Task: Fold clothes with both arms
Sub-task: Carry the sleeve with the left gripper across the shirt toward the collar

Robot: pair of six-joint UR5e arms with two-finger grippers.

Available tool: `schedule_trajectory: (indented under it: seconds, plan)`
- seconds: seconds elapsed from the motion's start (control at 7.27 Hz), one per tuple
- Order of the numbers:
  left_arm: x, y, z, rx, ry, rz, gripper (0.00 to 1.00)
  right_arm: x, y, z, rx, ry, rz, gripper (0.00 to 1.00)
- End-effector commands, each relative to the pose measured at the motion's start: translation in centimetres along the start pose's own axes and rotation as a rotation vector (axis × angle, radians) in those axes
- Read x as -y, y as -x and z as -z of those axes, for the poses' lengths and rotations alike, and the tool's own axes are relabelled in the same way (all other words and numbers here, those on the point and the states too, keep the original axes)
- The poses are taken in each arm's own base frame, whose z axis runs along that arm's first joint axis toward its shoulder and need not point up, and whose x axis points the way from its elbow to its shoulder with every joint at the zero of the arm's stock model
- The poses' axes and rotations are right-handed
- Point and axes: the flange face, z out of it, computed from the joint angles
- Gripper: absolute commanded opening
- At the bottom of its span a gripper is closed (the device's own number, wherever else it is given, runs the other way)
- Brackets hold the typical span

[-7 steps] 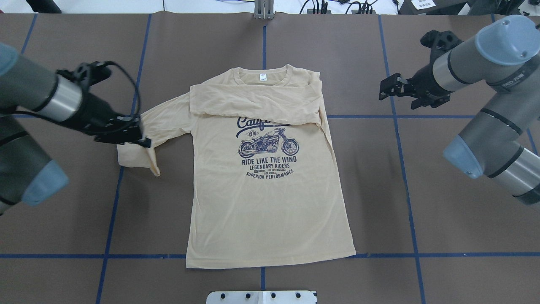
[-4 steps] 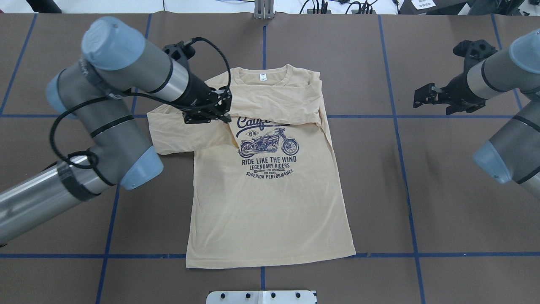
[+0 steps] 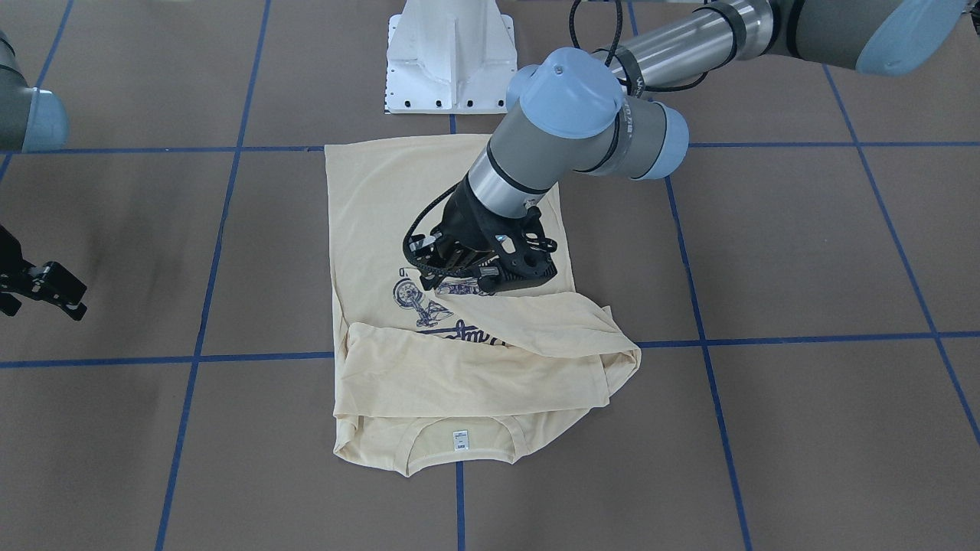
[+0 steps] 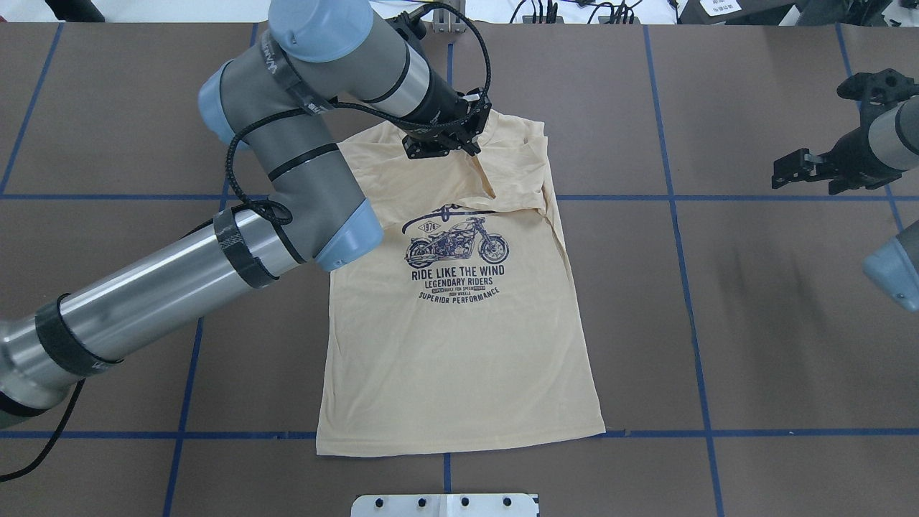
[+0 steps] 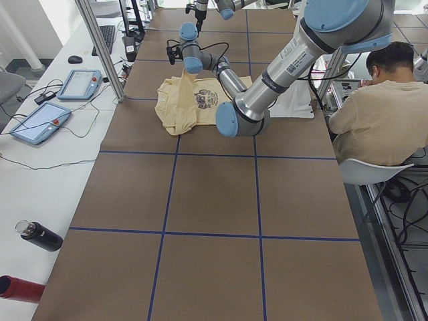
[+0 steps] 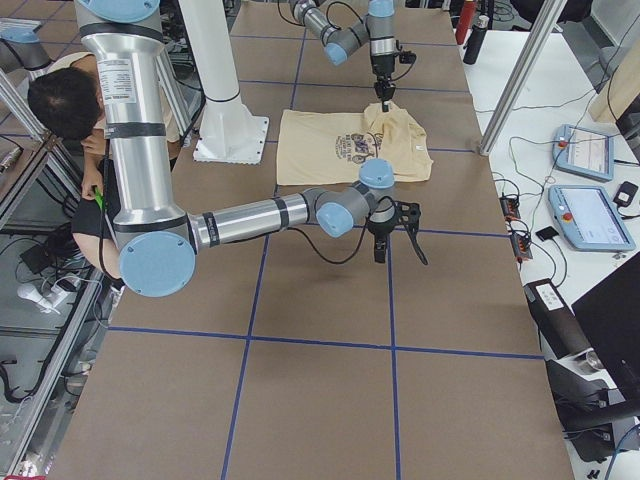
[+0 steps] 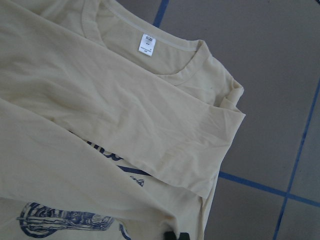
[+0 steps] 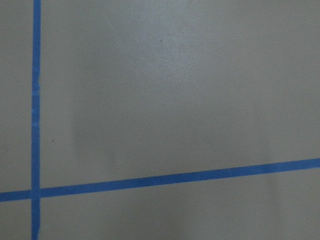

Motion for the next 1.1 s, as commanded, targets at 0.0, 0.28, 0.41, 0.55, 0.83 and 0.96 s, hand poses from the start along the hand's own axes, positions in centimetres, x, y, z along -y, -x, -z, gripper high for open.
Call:
schedule_trajectory:
  seconds: [0.0, 0.28, 0.41, 0.55, 0.83, 0.96]
  plan:
    - [1.6, -2.4, -2.9, -0.008, -0.047, 0.021, 0.0, -0.1, -0.7, -0.1, -0.007, 0.003, 0.006, 0.98]
    - [1.0, -3.3, -5.9, -0.025, -0.06, 0.071, 0.0, -0.1, -0.8, -0.1, -0.007, 0.003, 0.007, 0.98]
    - [0.3, -3.6, -6.4, -0.025, -0.055, 0.069, 0.0, -0.1, -0.8, -0.2, -0.007, 0.005, 0.008, 0.98]
    - [-1.2, -6.2, -8.0, -0.025, -0.09, 0.068, 0.0, -0.3, -0.7, -0.1, 0.007, 0.021, 0.007, 0.98]
    - [-1.8, -6.6, -10.5, -0.04, -0.104, 0.07, 0.06, -0.4, -0.7, -0.2, 0.013, 0.028, 0.006, 0.98]
    - [-1.7, -6.3, -10.8, -0.037, -0.105, 0.071, 0.1, -0.4, -0.5, -0.1, 0.015, 0.027, 0.009, 0.98]
